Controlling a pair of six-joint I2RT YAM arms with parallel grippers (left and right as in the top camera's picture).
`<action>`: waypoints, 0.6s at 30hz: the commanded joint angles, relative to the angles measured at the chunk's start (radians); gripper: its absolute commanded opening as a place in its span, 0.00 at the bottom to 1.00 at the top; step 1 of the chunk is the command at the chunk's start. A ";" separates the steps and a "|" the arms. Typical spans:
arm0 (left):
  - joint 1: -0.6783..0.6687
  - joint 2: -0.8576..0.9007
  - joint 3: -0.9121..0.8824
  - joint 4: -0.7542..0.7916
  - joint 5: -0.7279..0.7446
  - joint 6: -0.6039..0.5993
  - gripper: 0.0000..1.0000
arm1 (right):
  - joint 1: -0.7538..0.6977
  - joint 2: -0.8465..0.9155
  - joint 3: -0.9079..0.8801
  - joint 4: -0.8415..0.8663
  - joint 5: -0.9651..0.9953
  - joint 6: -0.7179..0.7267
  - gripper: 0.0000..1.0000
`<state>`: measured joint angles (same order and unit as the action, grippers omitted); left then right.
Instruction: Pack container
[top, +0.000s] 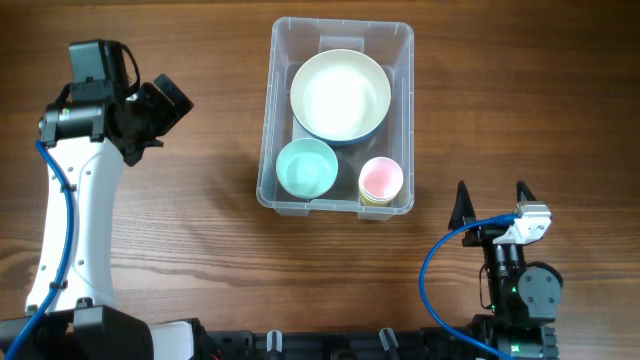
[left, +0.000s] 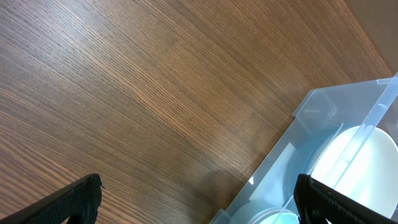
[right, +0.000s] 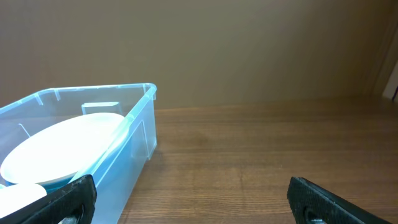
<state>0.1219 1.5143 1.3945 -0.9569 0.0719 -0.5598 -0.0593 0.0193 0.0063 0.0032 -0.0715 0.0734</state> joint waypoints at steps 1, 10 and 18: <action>0.004 -0.022 0.014 0.001 -0.003 0.005 1.00 | 0.008 -0.016 -0.001 0.002 -0.016 -0.014 1.00; -0.021 -0.267 -0.040 -0.005 0.062 0.004 1.00 | 0.008 -0.016 -0.001 0.002 -0.016 -0.014 1.00; -0.069 -0.916 -0.188 -0.006 0.057 0.005 1.00 | 0.008 -0.016 -0.001 0.002 -0.016 -0.014 1.00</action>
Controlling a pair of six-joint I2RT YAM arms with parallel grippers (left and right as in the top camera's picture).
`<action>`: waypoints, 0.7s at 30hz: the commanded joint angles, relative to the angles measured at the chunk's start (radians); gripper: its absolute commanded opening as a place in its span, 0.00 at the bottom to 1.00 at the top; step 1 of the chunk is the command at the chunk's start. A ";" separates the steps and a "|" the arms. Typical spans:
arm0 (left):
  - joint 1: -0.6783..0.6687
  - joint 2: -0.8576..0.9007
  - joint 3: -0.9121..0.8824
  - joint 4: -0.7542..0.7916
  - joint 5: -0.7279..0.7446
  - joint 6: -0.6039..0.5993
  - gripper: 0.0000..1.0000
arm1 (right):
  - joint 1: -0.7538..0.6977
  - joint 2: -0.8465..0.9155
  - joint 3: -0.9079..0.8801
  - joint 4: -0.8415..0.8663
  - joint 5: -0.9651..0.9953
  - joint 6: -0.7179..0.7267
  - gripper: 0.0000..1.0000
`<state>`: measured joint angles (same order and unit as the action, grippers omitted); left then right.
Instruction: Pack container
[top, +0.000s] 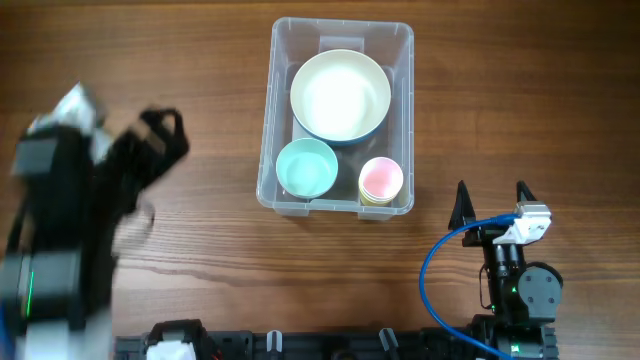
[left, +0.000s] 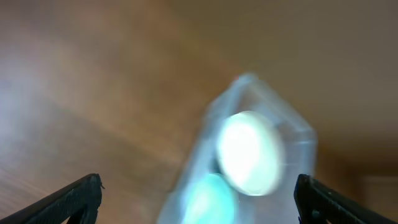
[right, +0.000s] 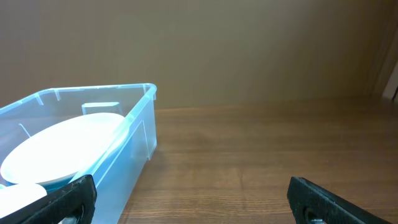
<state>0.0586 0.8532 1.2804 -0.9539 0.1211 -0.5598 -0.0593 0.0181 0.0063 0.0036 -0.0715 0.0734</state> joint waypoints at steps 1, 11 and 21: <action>-0.005 -0.334 -0.089 -0.012 0.008 0.005 1.00 | 0.008 -0.014 -0.001 0.002 -0.016 -0.014 1.00; -0.005 -0.752 -0.156 -0.233 -0.021 0.005 1.00 | 0.008 -0.013 -0.001 0.002 -0.016 -0.014 1.00; 0.000 -0.849 -0.481 -0.020 -0.013 0.000 1.00 | 0.008 -0.013 -0.001 0.002 -0.016 -0.014 1.00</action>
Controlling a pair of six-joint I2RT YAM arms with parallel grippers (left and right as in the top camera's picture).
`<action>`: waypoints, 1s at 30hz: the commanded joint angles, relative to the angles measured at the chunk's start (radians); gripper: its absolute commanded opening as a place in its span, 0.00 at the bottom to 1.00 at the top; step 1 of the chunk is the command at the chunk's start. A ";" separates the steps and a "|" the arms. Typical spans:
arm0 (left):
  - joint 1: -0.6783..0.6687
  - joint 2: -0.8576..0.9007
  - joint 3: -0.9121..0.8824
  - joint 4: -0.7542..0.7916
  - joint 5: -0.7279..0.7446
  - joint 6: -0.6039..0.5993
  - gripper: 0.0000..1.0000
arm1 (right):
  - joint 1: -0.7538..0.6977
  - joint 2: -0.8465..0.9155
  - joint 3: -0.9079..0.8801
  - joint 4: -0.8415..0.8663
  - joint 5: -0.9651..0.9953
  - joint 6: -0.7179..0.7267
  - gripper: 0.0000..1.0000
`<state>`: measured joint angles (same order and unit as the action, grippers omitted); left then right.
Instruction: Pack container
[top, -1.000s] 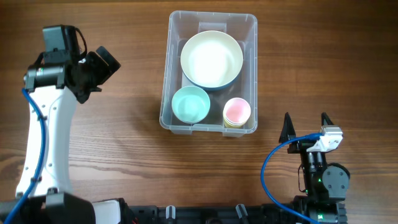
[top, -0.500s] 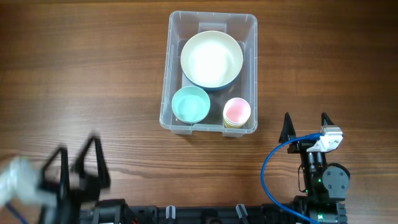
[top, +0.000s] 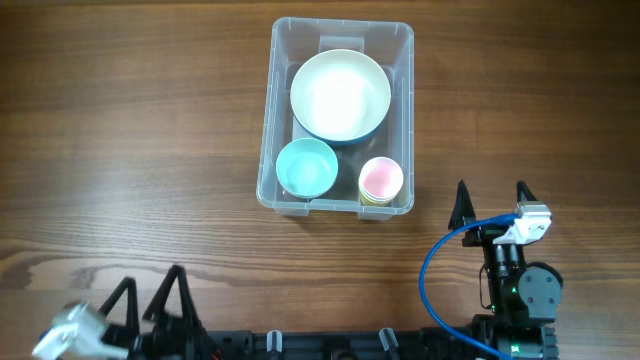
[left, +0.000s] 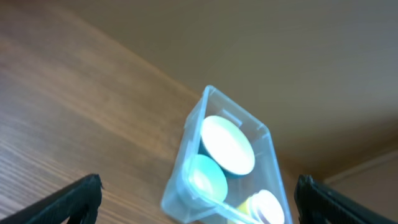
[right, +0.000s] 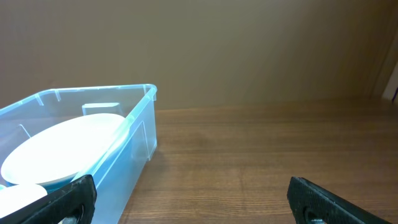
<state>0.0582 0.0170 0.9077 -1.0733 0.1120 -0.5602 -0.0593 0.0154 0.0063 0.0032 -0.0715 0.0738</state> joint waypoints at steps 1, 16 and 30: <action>0.001 -0.013 -0.145 0.147 -0.001 0.001 1.00 | 0.008 -0.011 -0.001 0.002 -0.016 -0.015 1.00; 0.001 -0.013 -0.769 0.980 -0.061 0.006 1.00 | 0.008 -0.011 -0.001 0.002 -0.016 -0.015 1.00; -0.003 -0.013 -0.868 0.988 -0.111 0.222 1.00 | 0.008 -0.011 -0.001 0.002 -0.016 -0.015 1.00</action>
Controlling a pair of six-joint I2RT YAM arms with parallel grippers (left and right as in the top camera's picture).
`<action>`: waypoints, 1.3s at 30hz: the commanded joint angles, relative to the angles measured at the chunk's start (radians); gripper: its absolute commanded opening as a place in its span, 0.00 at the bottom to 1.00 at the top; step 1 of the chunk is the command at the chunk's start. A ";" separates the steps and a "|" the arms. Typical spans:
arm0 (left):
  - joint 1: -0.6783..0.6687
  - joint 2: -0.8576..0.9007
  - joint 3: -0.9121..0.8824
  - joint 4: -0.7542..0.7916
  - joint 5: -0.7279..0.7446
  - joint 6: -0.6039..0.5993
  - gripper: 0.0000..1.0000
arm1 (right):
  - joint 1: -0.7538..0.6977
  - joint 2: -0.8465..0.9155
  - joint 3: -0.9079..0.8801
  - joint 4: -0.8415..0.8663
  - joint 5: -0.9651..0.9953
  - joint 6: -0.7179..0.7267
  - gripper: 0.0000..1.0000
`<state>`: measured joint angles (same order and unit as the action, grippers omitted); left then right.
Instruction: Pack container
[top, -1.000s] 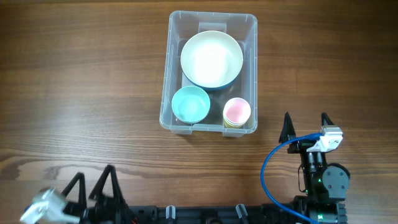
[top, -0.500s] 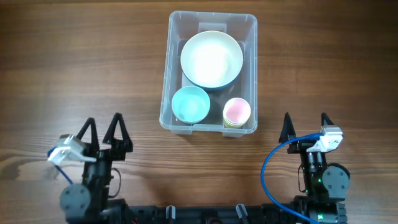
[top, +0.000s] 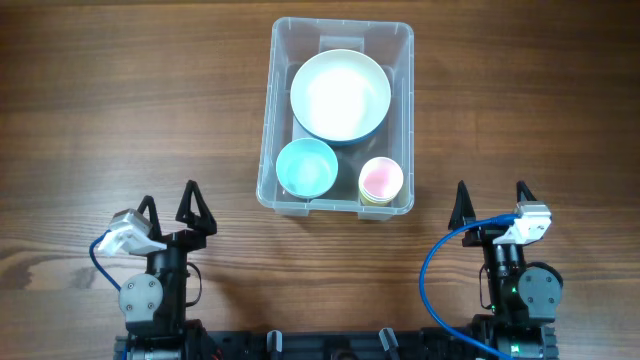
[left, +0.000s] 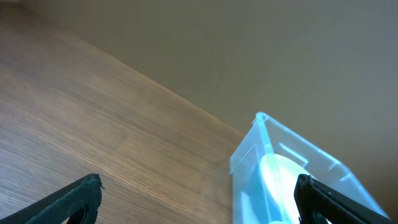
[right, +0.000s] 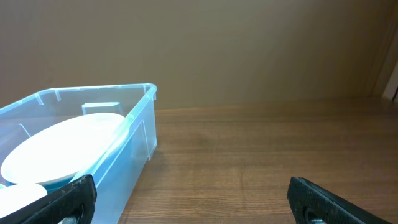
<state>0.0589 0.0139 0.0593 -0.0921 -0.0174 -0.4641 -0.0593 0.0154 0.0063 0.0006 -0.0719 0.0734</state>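
A clear plastic container (top: 269, 110) stands at the table's far middle. Inside it are a large white bowl (top: 340, 95), a teal bowl (top: 306, 167) and a pink cup (top: 381, 180) stacked in a yellow one. My left gripper (top: 168, 203) rests open at the near left, well clear of the container (left: 249, 152), with nothing between its fingers. At the near right my right gripper (top: 492, 202) also stands open and empty, just beside the container's (right: 134, 134) near right corner. The white bowl (right: 62, 146) shows through the wall.
Bare wooden table (top: 120, 120) spreads around the container. Blue cables loop by both arm bases at the near edge (top: 430, 285).
My left arm was folded low at the near left edge; now it sits upright in its rest pose, gripper open and pointing toward the container. The right arm has not moved.
My left arm first reached out over the far left of the table. Then it was blurred in motion at the left, then low at the near edge, and now it rests at the near left. The container's contents and the right arm stayed unchanged.
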 joint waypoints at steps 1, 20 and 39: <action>-0.003 -0.010 -0.024 0.007 0.020 0.138 1.00 | 0.008 -0.011 -0.001 0.005 -0.015 -0.014 1.00; -0.011 -0.010 -0.048 0.011 0.024 0.350 1.00 | 0.008 -0.011 -0.001 0.005 -0.015 -0.014 1.00; -0.011 -0.010 -0.048 0.010 0.024 0.349 1.00 | 0.008 -0.008 -0.001 0.005 -0.015 -0.015 1.00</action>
<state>0.0532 0.0139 0.0212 -0.0879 -0.0055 -0.1352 -0.0593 0.0154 0.0063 0.0006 -0.0715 0.0734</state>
